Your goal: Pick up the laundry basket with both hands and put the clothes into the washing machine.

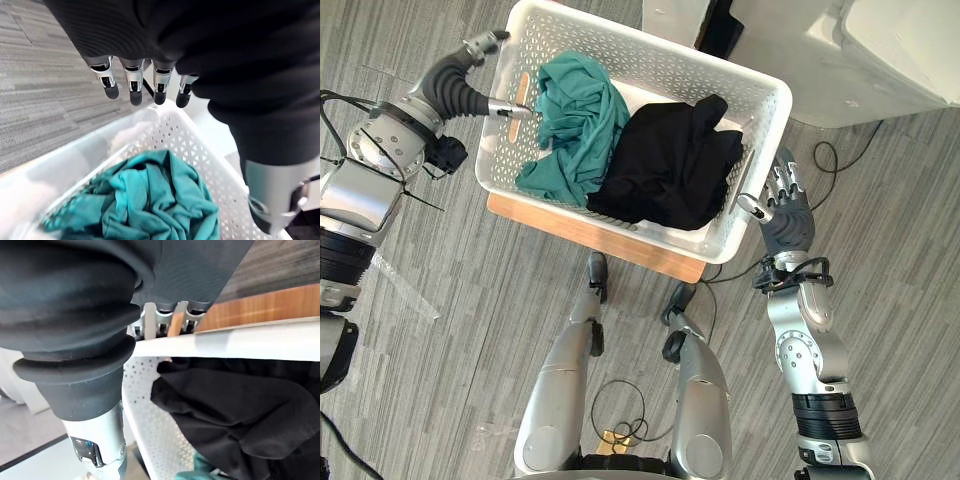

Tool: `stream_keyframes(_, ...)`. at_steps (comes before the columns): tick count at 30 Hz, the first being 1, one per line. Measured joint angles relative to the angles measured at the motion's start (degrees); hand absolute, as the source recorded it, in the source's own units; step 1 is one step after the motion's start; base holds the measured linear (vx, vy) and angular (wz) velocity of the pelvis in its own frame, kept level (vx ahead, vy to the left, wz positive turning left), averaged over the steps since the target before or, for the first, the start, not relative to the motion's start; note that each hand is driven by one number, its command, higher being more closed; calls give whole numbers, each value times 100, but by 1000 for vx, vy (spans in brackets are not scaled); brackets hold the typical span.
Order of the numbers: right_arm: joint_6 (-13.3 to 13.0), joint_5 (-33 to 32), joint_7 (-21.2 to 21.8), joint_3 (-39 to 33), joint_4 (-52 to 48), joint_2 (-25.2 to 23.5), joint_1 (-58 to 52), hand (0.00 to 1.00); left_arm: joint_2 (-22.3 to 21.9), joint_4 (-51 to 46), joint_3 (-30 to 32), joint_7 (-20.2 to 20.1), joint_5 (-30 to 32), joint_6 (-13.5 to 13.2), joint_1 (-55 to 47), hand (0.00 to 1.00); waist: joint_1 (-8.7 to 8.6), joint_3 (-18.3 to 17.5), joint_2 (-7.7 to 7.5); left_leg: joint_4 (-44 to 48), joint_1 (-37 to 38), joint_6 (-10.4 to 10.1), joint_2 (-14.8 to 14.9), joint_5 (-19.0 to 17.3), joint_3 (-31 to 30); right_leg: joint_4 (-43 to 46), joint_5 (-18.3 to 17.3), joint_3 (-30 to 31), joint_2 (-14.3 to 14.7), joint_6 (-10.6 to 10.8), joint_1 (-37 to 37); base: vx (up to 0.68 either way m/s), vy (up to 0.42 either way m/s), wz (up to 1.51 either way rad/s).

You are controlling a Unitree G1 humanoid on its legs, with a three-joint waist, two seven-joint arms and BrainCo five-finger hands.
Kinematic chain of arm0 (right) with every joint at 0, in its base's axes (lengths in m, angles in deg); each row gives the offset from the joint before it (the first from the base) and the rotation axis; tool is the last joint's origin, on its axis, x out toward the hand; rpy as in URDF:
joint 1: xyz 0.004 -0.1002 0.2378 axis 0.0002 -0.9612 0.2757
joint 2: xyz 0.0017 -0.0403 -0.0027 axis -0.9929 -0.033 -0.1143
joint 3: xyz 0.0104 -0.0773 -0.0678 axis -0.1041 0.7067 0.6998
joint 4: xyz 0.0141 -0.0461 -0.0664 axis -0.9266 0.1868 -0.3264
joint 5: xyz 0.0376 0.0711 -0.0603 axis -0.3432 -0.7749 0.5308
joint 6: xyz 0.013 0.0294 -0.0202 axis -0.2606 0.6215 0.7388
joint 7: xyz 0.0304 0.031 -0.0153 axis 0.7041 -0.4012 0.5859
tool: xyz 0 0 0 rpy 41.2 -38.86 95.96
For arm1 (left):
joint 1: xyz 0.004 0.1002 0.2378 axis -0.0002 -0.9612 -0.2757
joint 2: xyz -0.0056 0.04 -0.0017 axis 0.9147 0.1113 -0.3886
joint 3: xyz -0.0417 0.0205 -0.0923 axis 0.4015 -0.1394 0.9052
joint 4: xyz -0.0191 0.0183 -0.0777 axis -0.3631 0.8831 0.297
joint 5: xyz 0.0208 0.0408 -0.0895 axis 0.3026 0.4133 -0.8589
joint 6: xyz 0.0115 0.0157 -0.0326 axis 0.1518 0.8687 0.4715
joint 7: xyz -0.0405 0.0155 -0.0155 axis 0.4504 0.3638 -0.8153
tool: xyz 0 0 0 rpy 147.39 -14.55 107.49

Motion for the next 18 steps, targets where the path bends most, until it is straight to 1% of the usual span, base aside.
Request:
stream_keyframes(3,-1,-71,32,96,-100,110,-135,0,248,-2,-244,1,25,-91,23,0,1,0,0,134,-36,-8,84,-58,201,0,0,10,26,0,0,19,-29,-9)
stream_keyframes(5,-1,-76,102,135,-112,123,-187,0,371,0,-450,7,323,-115,103,0,2,0,0,203,-53,-11,151,-77,414,0,0,26,45,0,1,17,-26,-7)
stream_keyframes(6,-1,-82,141,136,-112,125,-193,0,410,0,-508,7,475,-118,130,0,0,0,1,208,-54,-11,159,-77,428,-3,0,27,50,0,1,14,-25,-4)
stream_keyframes(10,-2,-129,155,148,-234,225,-246,0,453,8,-615,5,706,-114,171,0,0,-1,2,236,-62,-10,185,-77,479,-20,8,42,66,-10,1,7,-12,-2)
stream_keyframes(13,-16,-128,155,145,-350,216,-240,0,439,9,-536,32,1062,-94,145,0,13,-1,3,254,-86,-9,234,-77,538,-91,51,55,121,-43,0,10,-24,-6)
stream_keyframes(14,-16,-125,165,145,-401,197,-216,0,301,10,-243,73,1300,-55,27,0,9,-3,8,251,-86,-9,242,-77,552,-101,61,72,133,-54,-7,14,-26,-7)
stream_keyframes(15,-16,-121,172,145,-434,183,-204,0,183,13,-51,112,1394,-29,-57,0,4,-5,10,250,-86,-9,242,-76,558,-101,62,81,134,-56,-13,24,-30,-6)
stream_keyframes(17,-51,-102,233,117,-457,3,-106,0,-440,25,782,403,1765,91,-357,0,-5,-6,12,247,-88,-7,242,-72,562,-100,66,98,142,-61,-28,28,-24,-3)
stream_keyframes(18,-67,-55,238,89,-457,-81,-59,0,-611,21,981,462,1862,150,-394,0,-2,-6,12,245,-89,-6,242,-71,562,-100,67,104,144,-62,-34,33,-28,-4)
